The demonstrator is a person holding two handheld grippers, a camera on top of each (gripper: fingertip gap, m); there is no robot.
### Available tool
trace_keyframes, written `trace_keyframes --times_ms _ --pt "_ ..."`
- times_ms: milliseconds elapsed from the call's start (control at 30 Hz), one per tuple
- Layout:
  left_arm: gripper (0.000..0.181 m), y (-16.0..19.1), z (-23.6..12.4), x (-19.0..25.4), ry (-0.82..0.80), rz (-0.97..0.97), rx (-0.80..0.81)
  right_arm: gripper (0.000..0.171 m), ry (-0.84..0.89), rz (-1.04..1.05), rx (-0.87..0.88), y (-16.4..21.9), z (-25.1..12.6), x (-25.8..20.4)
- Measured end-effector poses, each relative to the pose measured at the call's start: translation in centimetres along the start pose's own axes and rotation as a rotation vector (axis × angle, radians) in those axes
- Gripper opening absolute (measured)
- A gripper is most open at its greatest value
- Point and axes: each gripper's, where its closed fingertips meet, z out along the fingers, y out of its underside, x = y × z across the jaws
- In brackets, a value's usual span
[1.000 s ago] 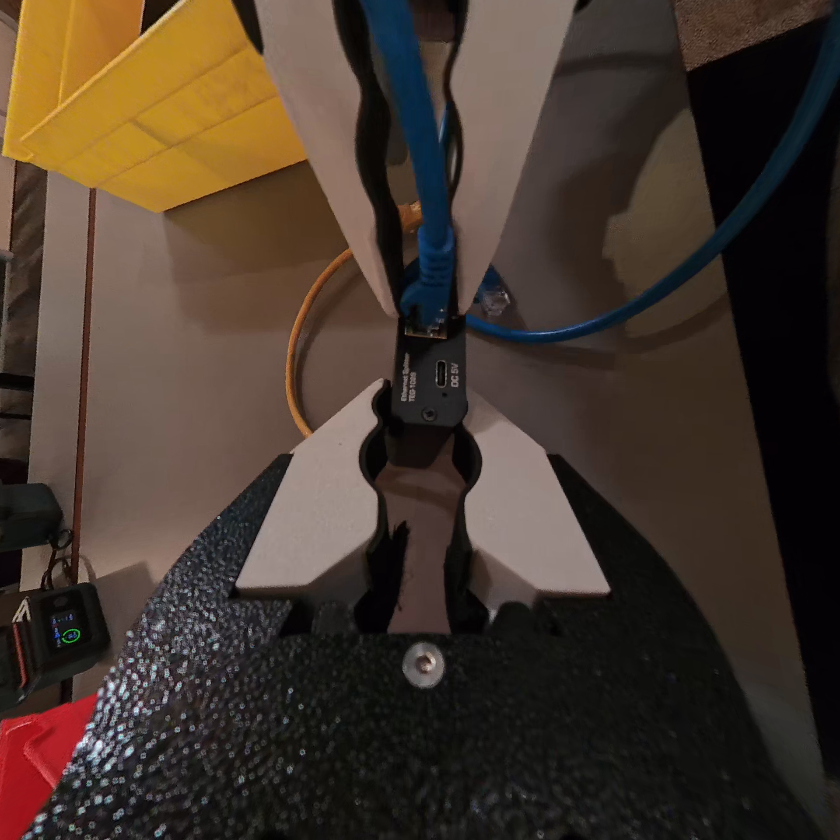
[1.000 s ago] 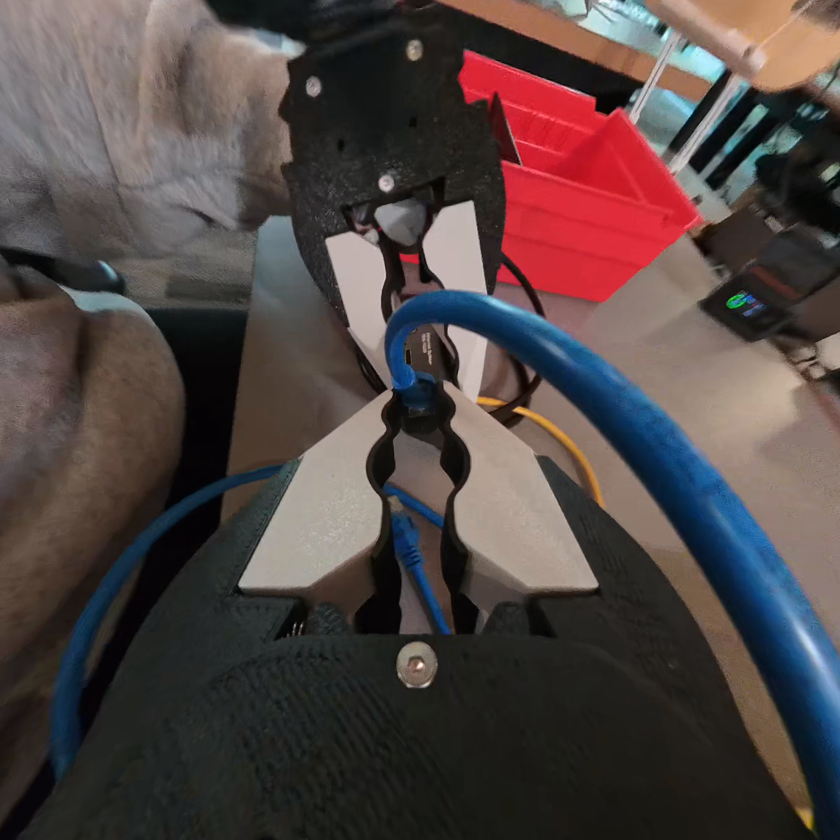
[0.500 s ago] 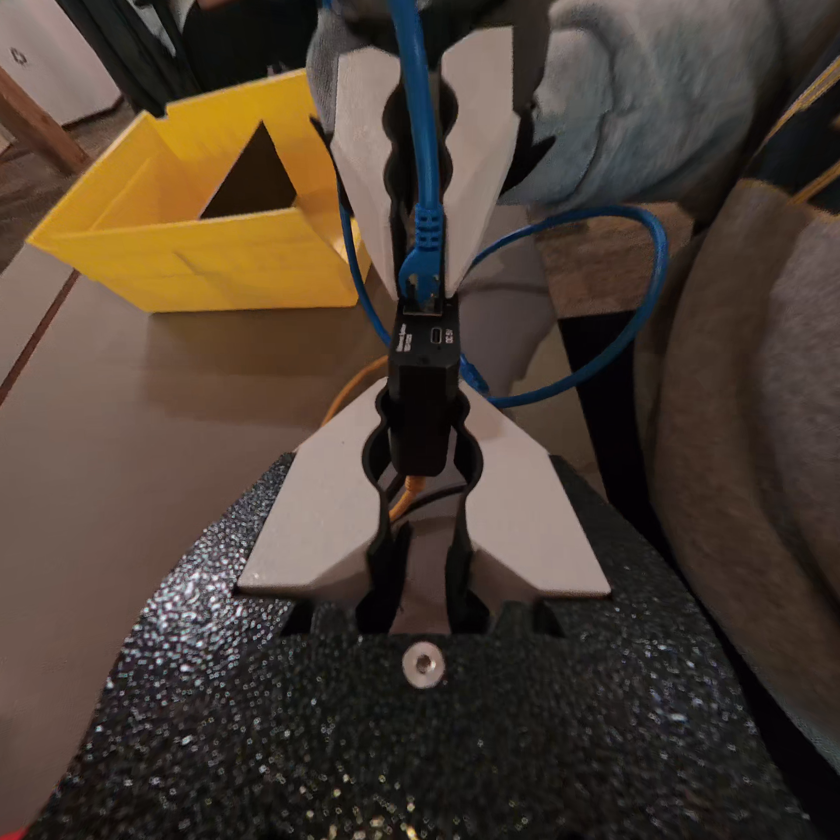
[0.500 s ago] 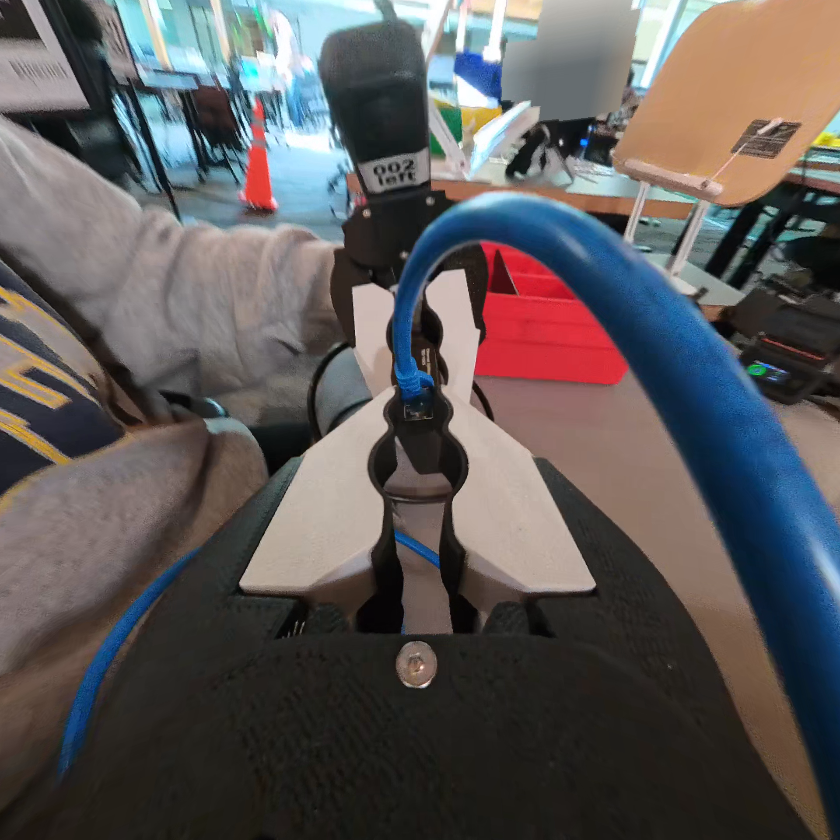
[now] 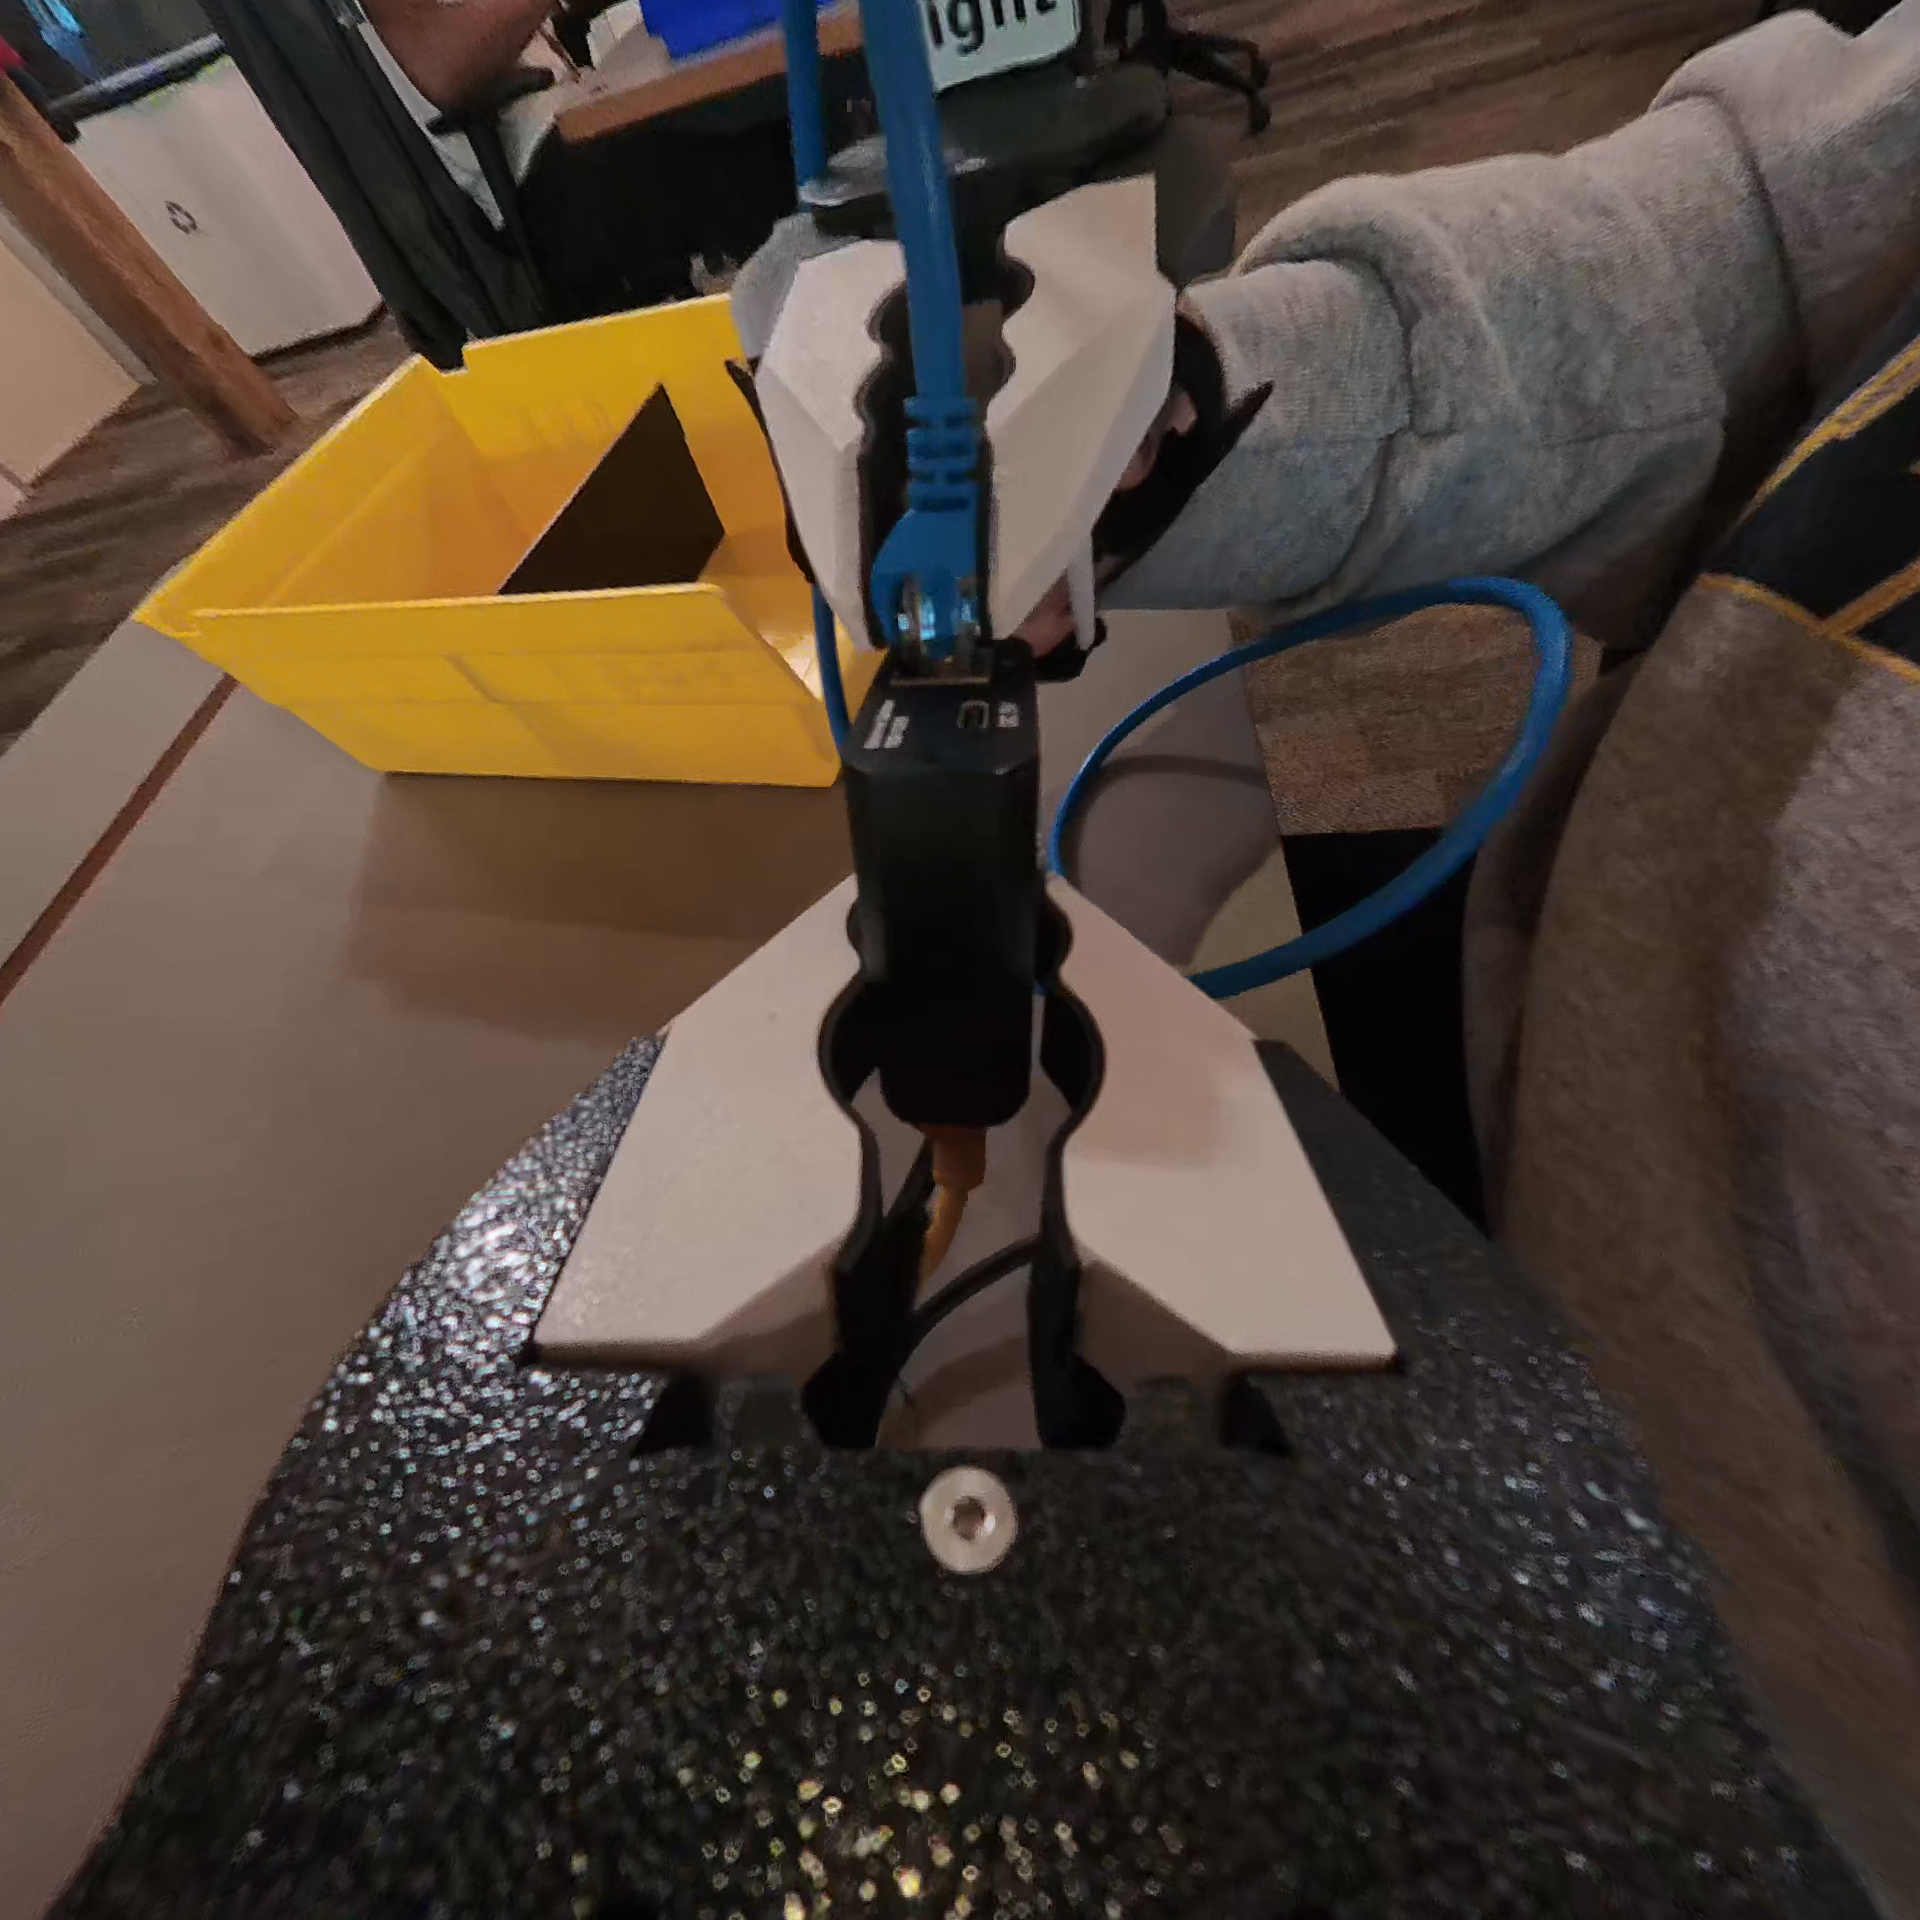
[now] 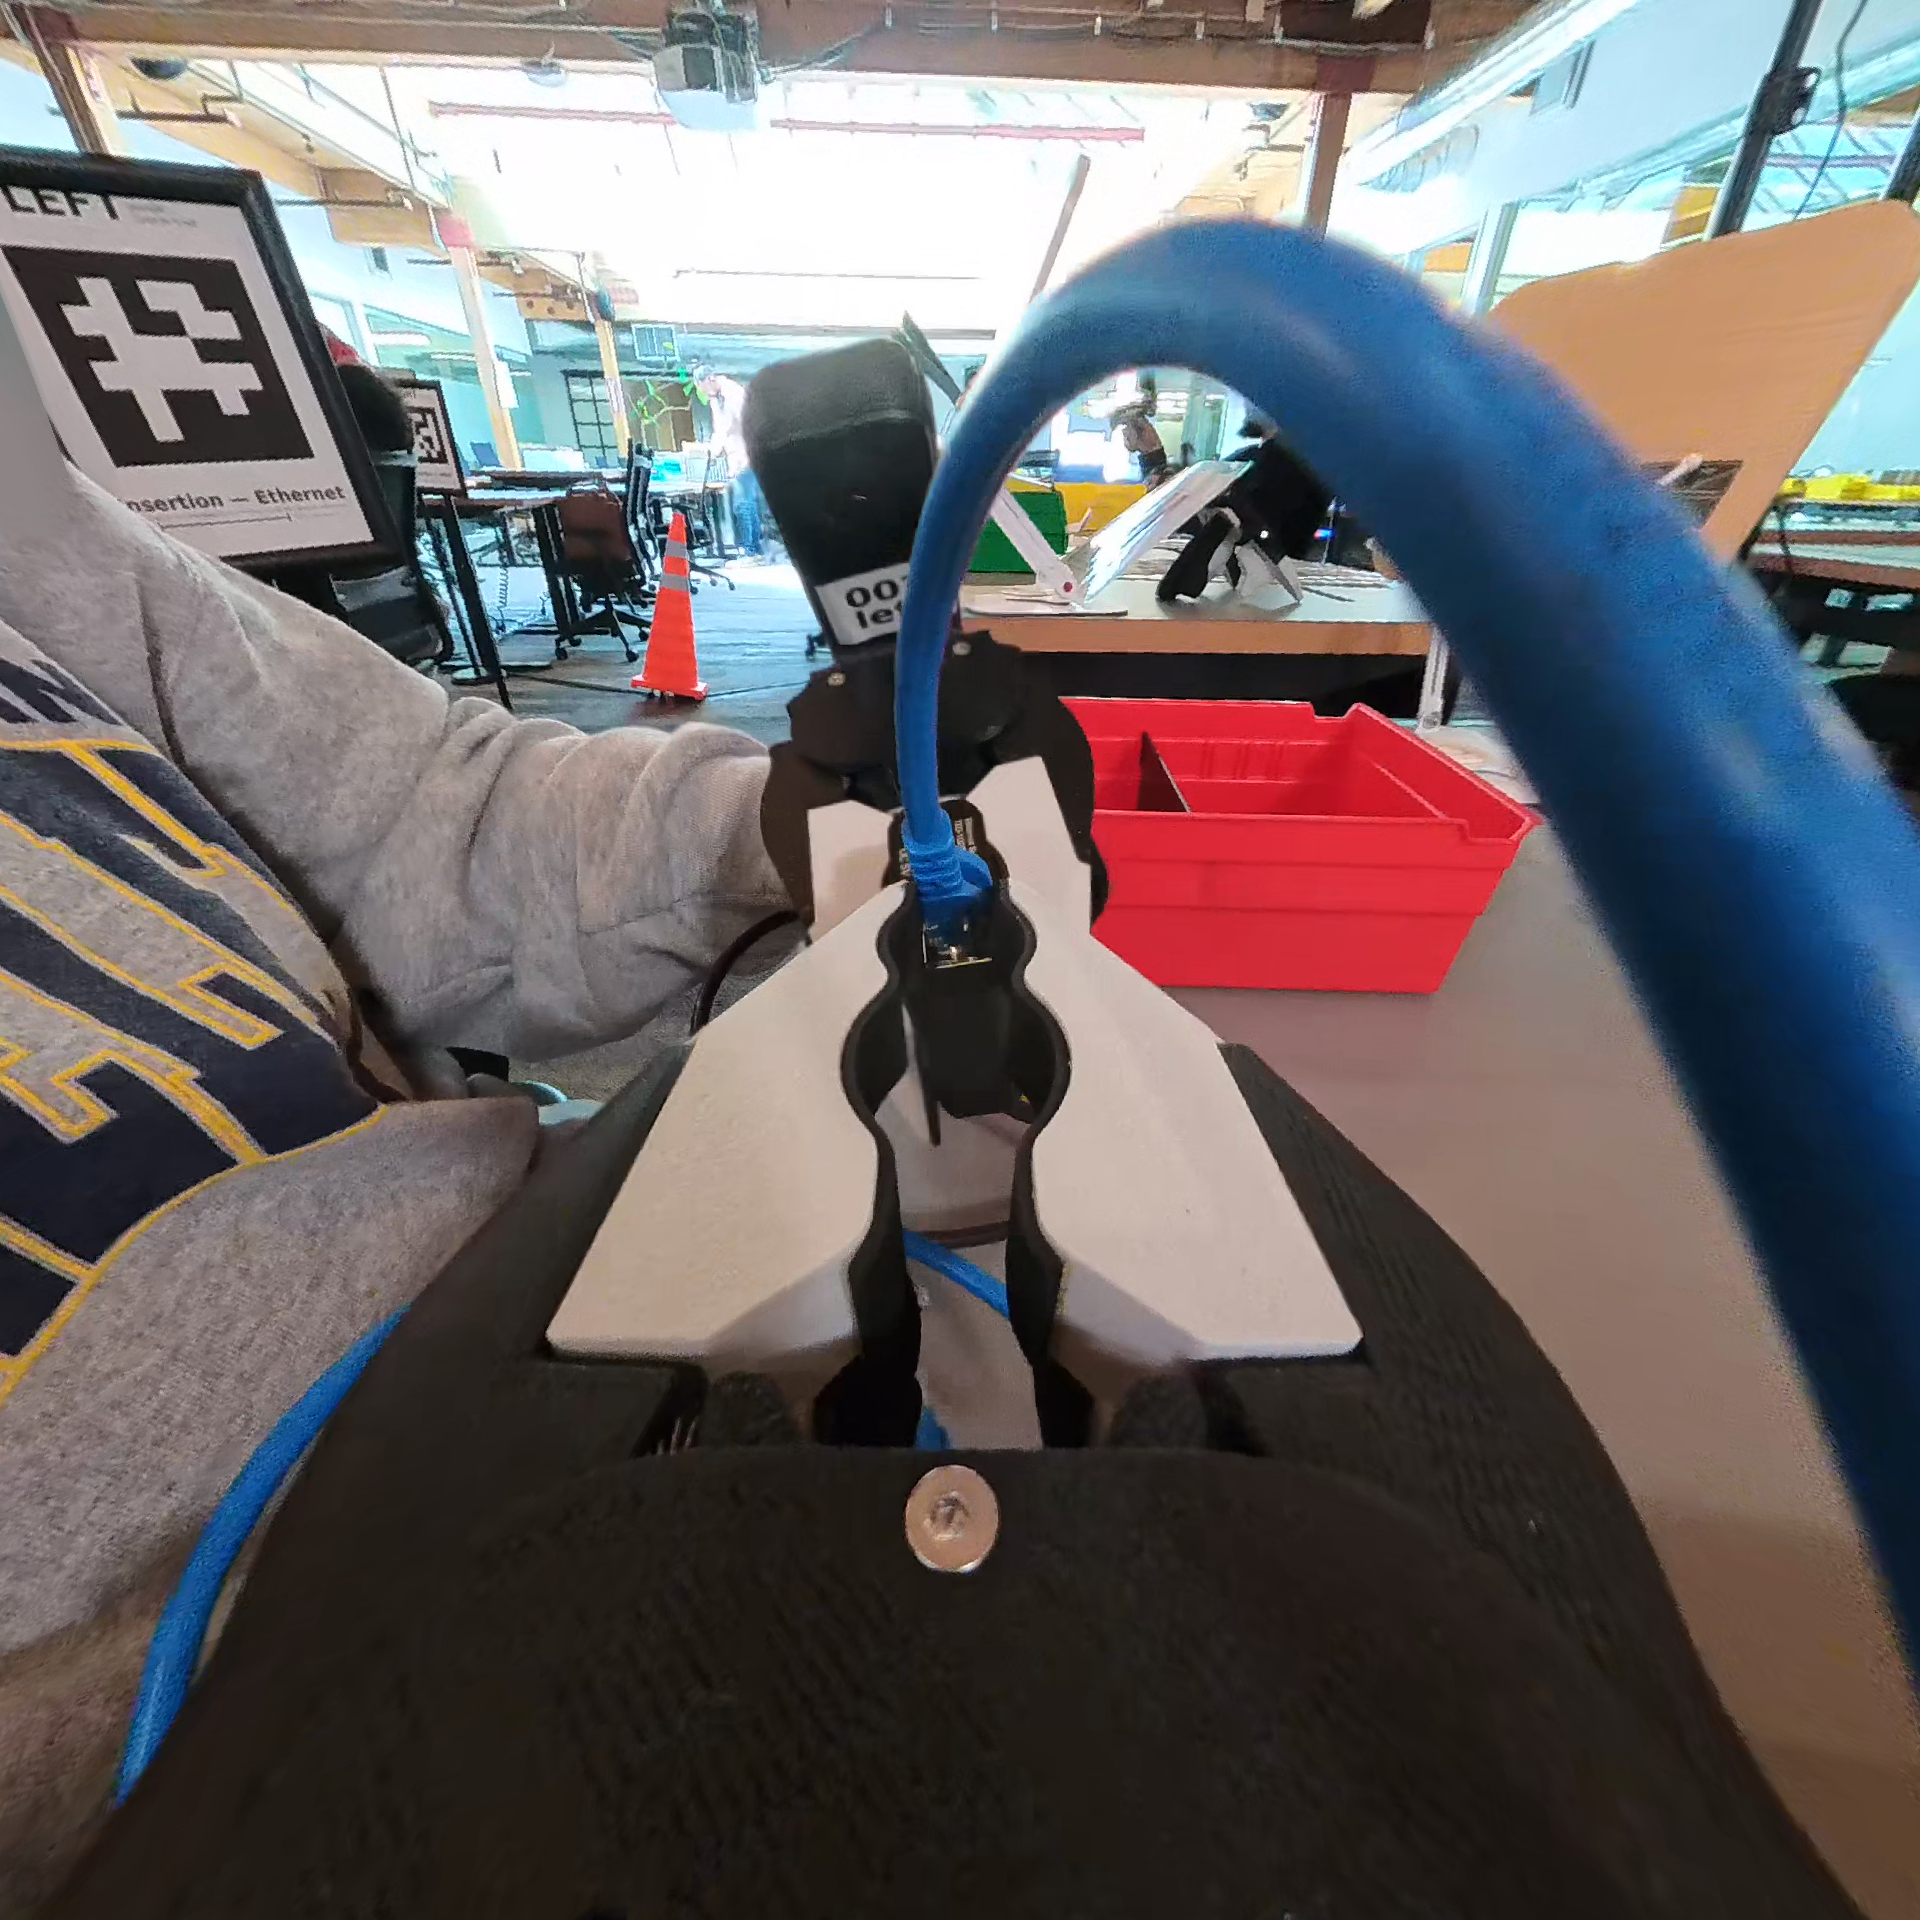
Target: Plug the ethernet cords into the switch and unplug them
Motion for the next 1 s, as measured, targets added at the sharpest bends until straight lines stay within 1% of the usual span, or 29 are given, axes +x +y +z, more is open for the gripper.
trace_keyframes --times_ms 67,100,133,200,267,300,367,433,467,533,600,667,700,733,800,900,967,1000 --pt "0.023 -0.1 -0.1 0.2 0.028 -0.028 0.039 0.010 0.004 -0.025 -0.003 0.1 0.1 -0.1" --pt "0.023 0.1 -0.1 0.2 0.028 -0.031 0.034 0.011 0.014 -0.043 -0.011 0.2 0.2 -0.1" --pt "0.022 0.3 -0.1 -0.3 -0.006 -0.019 0.017 0.011 0.039 -0.068 -0.021 0.3 0.3 0.2" --pt "0.022 1.1 -0.2 -1.6 -0.092 -0.001 -0.056 0.013 0.125 -0.113 -0.047 0.8 0.3 1.2" --pt "0.022 2.3 -0.6 -3.5 -0.217 0.003 -0.154 0.023 0.233 -0.180 -0.087 1.3 0.0 2.5" --pt "0.022 3.1 -1.1 -4.6 -0.289 -0.005 -0.209 0.025 0.289 -0.220 -0.116 1.7 -0.2 3.1" --pt "0.022 4.6 -2.2 -6.5 -0.415 -0.039 -0.315 0.037 0.380 -0.297 -0.221 3.0 -0.7 4.3" --pt "0.021 5.9 -3.0 -7.5 -0.477 -0.045 -0.392 0.038 0.407 -0.387 -0.340 4.6 -0.8 4.5" --pt "0.021 6.5 -3.2 -7.6 -0.483 -0.031 -0.438 0.036 0.414 -0.469 -0.380 4.9 -0.8 4.4" --pt "0.022 7.7 -3.2 -7.3 -0.462 0.028 -0.540 0.037 0.476 -0.717 -0.394 4.0 -0.5 4.1" --pt "0.022 8.5 -3.1 -7.0 -0.451 0.101 -0.620 0.045 0.515 -0.897 -0.398 3.1 0.2 3.5" --pt "0.021 8.9 -2.7 -6.5 -0.423 0.157 -0.661 0.058 0.492 -0.889 -0.489 4.5 0.8 3.6" --pt "0.022 9.1 -2.5 -6.2 -0.400 0.191 -0.674 0.059 0.471 -0.850 -0.553 5.8 1.0 3.8" --pt "0.021 9.2 -2.3 -5.8 -0.369 0.234 -0.686 0.058 0.466 -0.825 -0.606 6.8 1.0 4.2" --pt "0.021 9.5 -2.5 -6.1 -0.388 0.283 -0.716 0.047 0.451 -0.829 -0.693 8.3 0.9 4.5" --pt "0.022 9.7 -2.5 -6.1 -0.378 0.335 -0.704 0.033 0.467 -0.841 -0.761 9.0 0.9 4.8" --pt "0.022 9.7 -2.4 -6.0 -0.364 0.343 -0.683 0.036 0.485 -0.883 -0.750 8.7 1.3 4.7" --pt "0.021 9.8 -2.6 -6.2 -0.372 0.353 -0.682 0.044 0.477 -0.894 -0.723 8.3 1.6 4.4"
